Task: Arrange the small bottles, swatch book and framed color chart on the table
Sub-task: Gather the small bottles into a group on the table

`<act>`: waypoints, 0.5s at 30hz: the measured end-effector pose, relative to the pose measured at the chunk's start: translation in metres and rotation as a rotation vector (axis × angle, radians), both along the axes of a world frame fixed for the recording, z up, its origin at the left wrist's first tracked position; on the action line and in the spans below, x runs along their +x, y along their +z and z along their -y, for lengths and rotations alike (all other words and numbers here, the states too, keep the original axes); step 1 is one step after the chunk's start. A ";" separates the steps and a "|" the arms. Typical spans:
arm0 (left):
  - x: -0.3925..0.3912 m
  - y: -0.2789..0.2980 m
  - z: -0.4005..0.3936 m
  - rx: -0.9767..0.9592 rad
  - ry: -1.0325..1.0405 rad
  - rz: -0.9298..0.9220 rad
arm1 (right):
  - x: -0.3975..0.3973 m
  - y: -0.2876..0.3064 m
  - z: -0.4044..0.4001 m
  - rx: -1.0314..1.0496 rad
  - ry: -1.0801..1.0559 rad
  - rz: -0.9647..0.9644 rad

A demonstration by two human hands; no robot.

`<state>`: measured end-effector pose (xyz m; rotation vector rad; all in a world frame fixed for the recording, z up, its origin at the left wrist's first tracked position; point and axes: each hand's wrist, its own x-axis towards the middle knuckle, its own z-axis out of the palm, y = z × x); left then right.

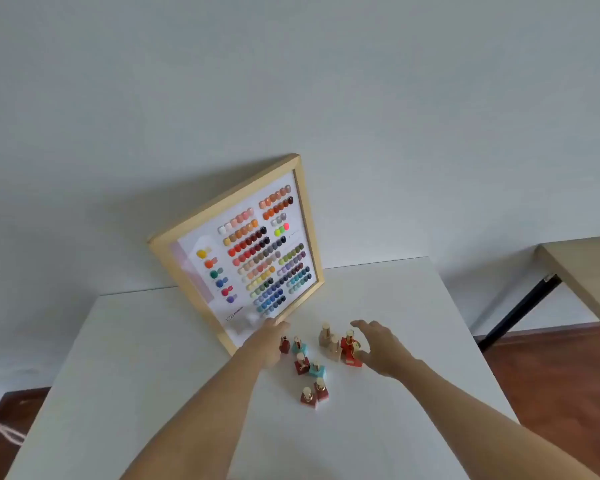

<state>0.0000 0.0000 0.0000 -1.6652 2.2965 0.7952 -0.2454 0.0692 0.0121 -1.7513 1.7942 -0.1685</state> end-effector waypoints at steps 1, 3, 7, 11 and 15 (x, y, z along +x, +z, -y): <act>0.000 -0.003 0.004 0.010 -0.004 -0.004 | 0.003 -0.002 0.001 0.000 -0.016 -0.002; 0.001 -0.010 0.010 0.009 -0.011 -0.044 | 0.009 -0.008 0.004 0.010 -0.049 0.002; 0.002 -0.023 0.017 -0.068 -0.138 -0.038 | 0.018 -0.018 0.008 -0.003 -0.091 -0.006; 0.004 -0.028 0.019 -0.229 -0.350 -0.006 | 0.026 -0.024 0.011 -0.048 -0.114 -0.021; 0.000 -0.032 0.020 -0.305 -0.498 0.019 | 0.031 -0.028 0.012 -0.079 -0.154 -0.076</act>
